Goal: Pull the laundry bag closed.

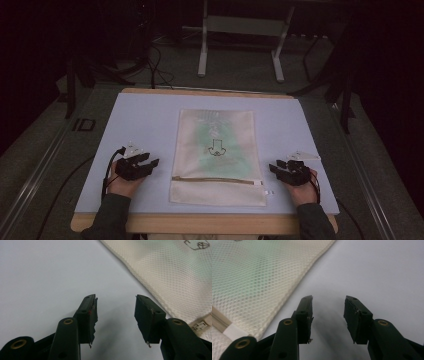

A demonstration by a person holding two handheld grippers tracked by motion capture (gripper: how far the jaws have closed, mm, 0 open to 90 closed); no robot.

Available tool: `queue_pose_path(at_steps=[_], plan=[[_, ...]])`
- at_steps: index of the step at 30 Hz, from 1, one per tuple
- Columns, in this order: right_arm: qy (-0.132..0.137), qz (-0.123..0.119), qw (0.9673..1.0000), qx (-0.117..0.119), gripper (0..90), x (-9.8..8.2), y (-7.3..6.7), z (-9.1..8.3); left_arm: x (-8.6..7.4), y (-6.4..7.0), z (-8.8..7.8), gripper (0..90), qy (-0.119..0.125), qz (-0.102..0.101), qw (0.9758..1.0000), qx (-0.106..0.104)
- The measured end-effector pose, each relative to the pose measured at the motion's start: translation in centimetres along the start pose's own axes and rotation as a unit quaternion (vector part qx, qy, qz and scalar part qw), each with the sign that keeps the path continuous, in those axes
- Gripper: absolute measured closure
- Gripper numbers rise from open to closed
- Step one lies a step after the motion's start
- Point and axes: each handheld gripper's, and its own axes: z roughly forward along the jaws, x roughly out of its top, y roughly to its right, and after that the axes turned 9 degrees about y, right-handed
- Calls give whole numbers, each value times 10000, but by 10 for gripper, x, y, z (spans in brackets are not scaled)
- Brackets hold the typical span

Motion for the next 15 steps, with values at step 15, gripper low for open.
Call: queue_pose_path(at_steps=[15], plan=[[-79, -574, 9970, 504, 585, 17, -31, 7, 2, 12, -2, 519, -15, 256, 9987, -447]])
